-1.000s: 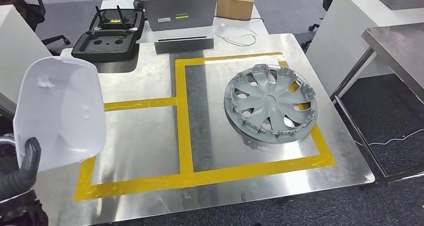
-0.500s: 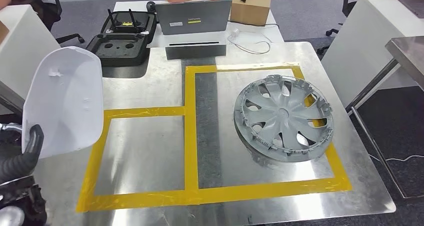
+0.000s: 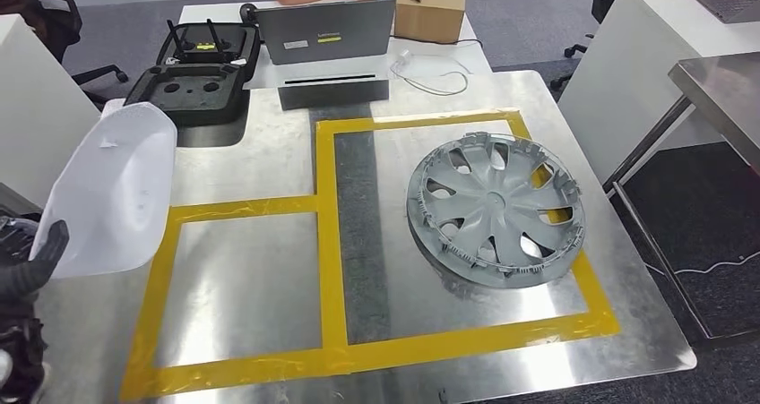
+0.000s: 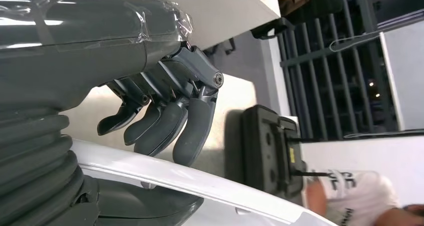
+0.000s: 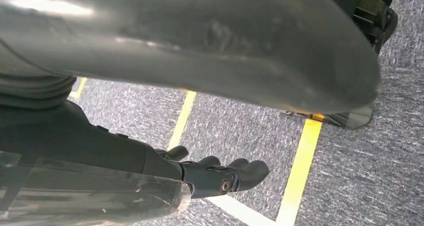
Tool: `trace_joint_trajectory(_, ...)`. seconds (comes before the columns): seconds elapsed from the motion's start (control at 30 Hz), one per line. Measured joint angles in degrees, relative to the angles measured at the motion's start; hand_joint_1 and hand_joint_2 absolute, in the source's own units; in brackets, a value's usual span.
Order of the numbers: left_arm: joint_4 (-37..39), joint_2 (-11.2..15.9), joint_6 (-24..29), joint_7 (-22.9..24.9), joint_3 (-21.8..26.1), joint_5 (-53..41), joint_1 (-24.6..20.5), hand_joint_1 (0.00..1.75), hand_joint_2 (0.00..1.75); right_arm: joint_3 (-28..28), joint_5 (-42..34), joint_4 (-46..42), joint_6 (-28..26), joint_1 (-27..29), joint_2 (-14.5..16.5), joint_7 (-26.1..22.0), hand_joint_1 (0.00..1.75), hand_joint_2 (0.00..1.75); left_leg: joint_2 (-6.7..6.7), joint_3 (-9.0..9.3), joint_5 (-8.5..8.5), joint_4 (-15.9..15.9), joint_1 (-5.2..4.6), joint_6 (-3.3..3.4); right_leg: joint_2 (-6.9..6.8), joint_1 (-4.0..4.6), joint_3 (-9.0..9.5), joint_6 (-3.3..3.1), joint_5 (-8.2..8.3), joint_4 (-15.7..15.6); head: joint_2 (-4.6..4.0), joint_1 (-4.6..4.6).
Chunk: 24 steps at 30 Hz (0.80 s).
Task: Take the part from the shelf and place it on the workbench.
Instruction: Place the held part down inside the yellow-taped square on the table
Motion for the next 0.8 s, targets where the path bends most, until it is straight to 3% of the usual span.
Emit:
trace_joint_trajectory(0.03,0.74,0.16,-1.16,0.31,-0.46,-1.93,-0.46,1.75,1.75,0.03,0.21,0.01,0.07,0.00,-0.03,0.04,0.00,0.00,-0.08,0.01,0.02,0.00,-0.07,0.04,0.00,-0.06,0.01,-0.01,0.02,0.00,-0.01,-0.02)
trace_joint_trajectory(0.17,3.28,0.67,-11.95,0.92,-4.71,-9.94,-2.64,0.00,1.75,0.35,1.15,0.01,0.55,-0.22,-0.16,0.10,0.00,0.00,-0.55,0.05,0.17,0.01,-0.42,0.26,-0.13,-0.34,0.13,0.02,0.06,-0.03,-0.01,0.06)
trace_joint_trajectory(0.3,5.52,0.23,-17.23,0.38,-9.73,-11.28,-3.20,0.00,1.75,0.44,1.46,0.01,0.84,-0.75,-0.24,0.37,0.00,0.00,-0.58,0.08,0.19,0.01,-0.63,0.31,-0.14,-0.60,0.14,0.14,0.13,-0.04,0.00,0.07)
trace_joint_trajectory(0.43,6.95,-0.19,-18.81,-1.69,-12.95,-9.83,-3.31,0.00,0.00,0.45,1.44,0.01,0.83,-0.72,-0.25,0.47,0.00,0.00,-0.74,0.07,0.19,0.01,-0.69,0.32,-0.17,-0.66,0.15,0.16,0.14,-0.11,-0.01,0.09)
trace_joint_trajectory(0.63,7.22,-0.81,-20.65,-6.29,-15.66,-7.97,-3.16,0.00,0.00,0.45,1.80,0.01,0.86,-0.59,-0.27,0.47,0.00,0.00,-0.79,0.05,0.16,0.01,-0.68,0.38,-0.19,-0.66,0.16,0.28,0.12,-0.17,0.00,0.05)
trace_joint_trajectory(0.8,6.68,-1.27,-21.30,-7.16,-17.08,-7.59,-3.04,0.00,0.00,0.46,1.88,0.02,0.90,-0.58,-0.31,0.53,0.00,0.00,-0.79,0.06,0.20,0.01,-0.66,0.45,-0.23,-0.65,0.17,0.37,0.18,-0.18,0.00,0.03)
